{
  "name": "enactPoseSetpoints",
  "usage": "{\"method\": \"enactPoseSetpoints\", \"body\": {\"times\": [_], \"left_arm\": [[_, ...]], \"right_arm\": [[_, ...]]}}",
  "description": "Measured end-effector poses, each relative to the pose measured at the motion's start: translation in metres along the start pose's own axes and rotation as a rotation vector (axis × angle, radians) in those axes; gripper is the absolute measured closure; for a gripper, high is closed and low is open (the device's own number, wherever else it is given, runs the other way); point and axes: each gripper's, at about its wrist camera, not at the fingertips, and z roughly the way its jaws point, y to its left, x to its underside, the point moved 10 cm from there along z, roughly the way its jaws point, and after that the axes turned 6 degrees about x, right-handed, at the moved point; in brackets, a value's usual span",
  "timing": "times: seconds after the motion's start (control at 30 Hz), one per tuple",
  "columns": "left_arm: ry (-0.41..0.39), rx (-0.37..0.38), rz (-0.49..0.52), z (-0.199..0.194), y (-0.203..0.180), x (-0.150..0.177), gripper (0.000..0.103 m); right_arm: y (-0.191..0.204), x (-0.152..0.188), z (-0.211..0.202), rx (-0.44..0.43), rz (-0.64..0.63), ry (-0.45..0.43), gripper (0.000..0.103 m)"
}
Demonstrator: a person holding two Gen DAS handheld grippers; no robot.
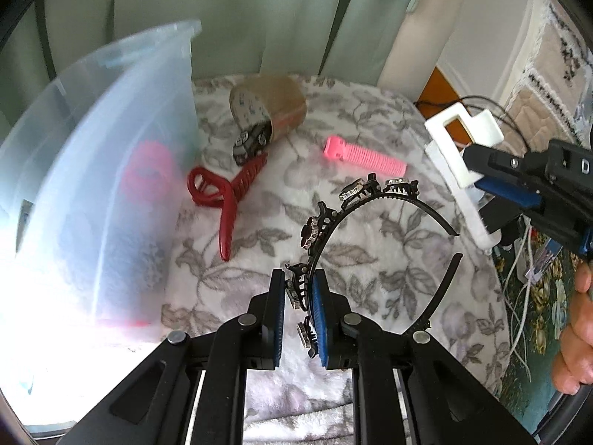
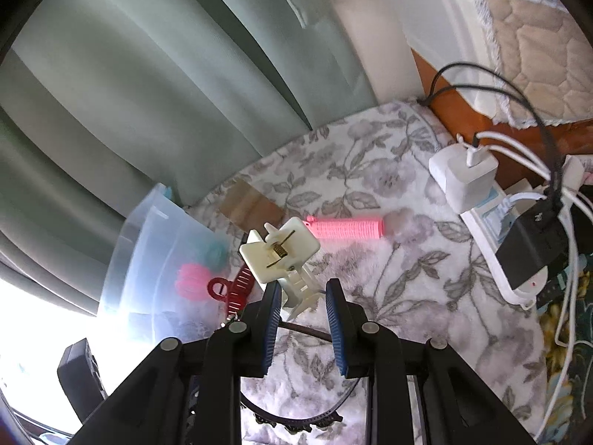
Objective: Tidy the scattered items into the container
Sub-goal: 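Carry headband and cream clip toward the clear box with both tools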
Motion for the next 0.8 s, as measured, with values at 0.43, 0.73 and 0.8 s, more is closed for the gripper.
{"method": "enactPoseSetpoints", "body": {"times": [0.43,0.73,0.8], "left_arm": [[-0.155,0.023,0.0,-0.059,0.005,-0.041,0.088],[-0.287,0.022,-0.018,-0.111,0.021,-0.066,0.088],[-0.319,0.014,-0.023,-0.124,0.028,-0.07,0.088]], "right_arm": [[0.025,-0.013,-0.059,-0.049,-0.027,-0.123,0.076],[0.068,-0.025,-0.1,-0.109,-0.094,-0.218,0.076],[0.08,-0.026,-0.107,-0.126,-0.111,-0.232,0.076]]}}
